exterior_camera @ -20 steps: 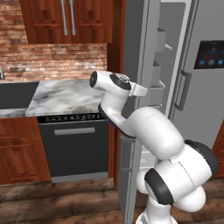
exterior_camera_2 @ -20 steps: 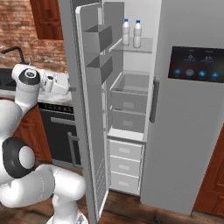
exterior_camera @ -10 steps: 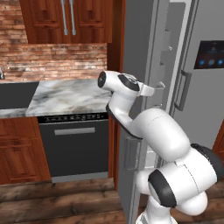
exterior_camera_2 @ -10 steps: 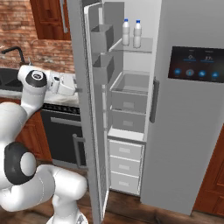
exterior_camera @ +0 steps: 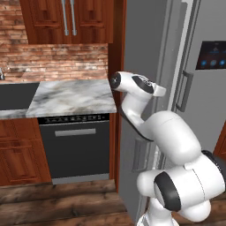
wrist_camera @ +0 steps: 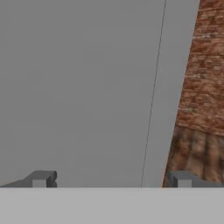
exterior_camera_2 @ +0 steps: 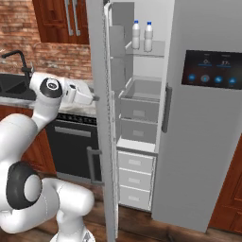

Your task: Take the bottled waters from the counter and place them in the freezer to freeze. Close the freezer door after placing the bottles.

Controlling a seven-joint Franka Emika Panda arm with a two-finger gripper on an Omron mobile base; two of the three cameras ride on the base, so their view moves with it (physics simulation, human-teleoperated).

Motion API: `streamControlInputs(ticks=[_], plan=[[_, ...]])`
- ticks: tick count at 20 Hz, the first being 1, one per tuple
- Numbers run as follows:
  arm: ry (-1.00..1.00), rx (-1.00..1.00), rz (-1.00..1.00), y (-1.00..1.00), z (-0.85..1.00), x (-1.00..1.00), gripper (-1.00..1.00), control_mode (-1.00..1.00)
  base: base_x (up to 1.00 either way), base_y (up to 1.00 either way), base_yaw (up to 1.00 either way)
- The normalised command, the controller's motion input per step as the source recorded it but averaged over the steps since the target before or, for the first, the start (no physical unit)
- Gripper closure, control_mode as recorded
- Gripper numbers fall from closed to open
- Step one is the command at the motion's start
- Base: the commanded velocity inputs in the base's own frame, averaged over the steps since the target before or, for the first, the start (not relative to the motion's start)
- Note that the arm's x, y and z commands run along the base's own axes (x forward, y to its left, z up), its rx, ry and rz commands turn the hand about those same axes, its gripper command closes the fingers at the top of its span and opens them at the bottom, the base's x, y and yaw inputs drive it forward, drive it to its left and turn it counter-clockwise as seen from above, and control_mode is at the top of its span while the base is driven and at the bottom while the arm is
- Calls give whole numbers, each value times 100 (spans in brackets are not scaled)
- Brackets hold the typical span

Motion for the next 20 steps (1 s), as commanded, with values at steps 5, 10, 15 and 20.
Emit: streamControlInputs(ticks=[5, 10, 15, 20], plan=[[0, 0, 6, -46, -11, 0, -100, -100, 0, 0, 0], [0, 0, 5, -42, -11, 0, -100, -100, 0, 0, 0], [0, 0, 4, -35, -9, 0, -100, -100, 0, 0, 0], [0, 0, 3, -37, -11, 3, -100, -100, 0, 0, 0]])
